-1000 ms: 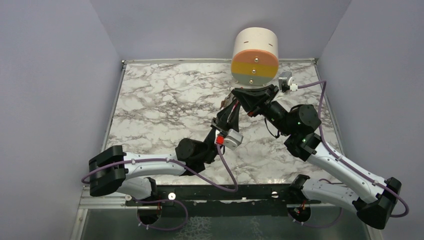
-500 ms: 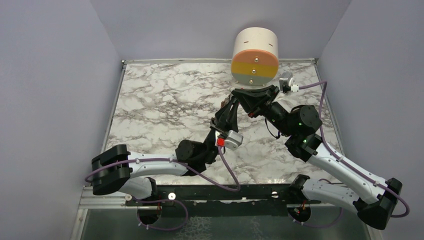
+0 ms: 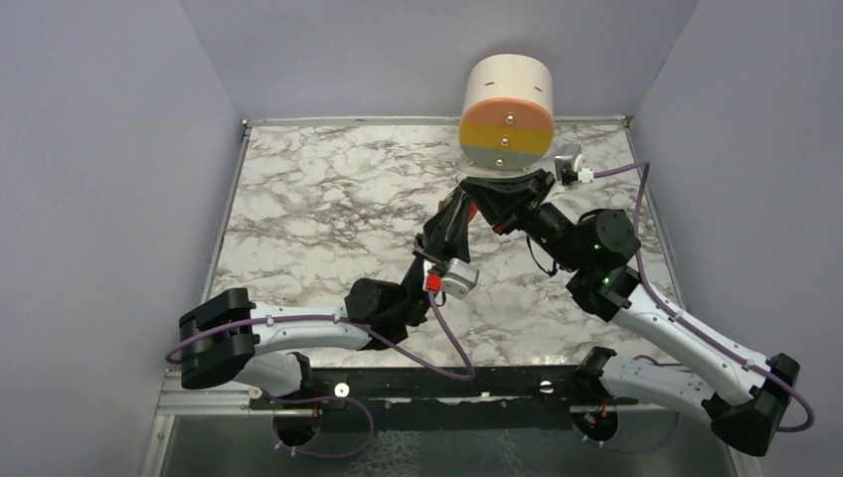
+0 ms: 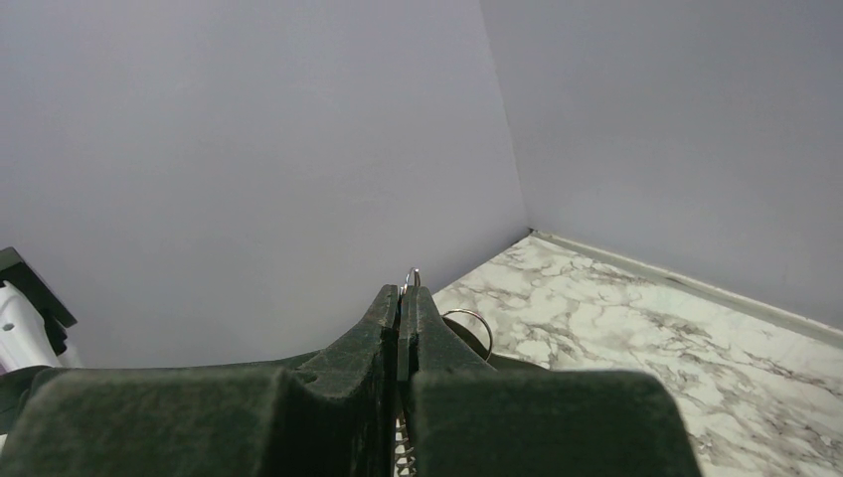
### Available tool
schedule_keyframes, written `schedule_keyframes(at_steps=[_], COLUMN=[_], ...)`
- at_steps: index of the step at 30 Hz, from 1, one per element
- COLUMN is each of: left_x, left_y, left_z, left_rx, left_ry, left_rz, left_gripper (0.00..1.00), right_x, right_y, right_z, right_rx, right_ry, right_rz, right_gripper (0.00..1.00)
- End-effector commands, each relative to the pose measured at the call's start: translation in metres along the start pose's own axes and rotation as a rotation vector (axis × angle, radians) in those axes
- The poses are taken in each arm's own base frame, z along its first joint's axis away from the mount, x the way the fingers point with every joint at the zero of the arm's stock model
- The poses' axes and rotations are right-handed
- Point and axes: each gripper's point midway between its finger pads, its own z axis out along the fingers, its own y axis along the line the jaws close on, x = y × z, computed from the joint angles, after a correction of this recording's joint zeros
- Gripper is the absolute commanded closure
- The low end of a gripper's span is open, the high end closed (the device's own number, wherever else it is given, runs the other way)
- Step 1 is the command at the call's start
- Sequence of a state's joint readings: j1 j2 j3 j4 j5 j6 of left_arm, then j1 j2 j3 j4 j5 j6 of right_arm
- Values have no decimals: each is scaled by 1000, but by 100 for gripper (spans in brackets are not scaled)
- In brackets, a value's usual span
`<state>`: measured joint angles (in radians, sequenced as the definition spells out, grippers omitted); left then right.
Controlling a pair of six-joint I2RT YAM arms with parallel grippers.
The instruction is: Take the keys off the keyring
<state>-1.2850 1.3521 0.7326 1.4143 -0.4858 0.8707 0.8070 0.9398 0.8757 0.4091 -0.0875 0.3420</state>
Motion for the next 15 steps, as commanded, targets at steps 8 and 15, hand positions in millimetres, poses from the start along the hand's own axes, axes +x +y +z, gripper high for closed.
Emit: schedule_keyframes(at_steps=[8, 15], left_x=[-9, -7], left_y=[2, -4], left_z=[4, 7], left_rx=[-13, -10], left_ry=[-26, -27], left_rz=[-80, -80], left_gripper=[79, 77], right_x=[-20, -18], right_y=[13, 14], right_z=[0, 1], right_rx=[-47, -51], right_ry=[-46, -40], right_rz=[-13, -11], right_gripper=[98, 98])
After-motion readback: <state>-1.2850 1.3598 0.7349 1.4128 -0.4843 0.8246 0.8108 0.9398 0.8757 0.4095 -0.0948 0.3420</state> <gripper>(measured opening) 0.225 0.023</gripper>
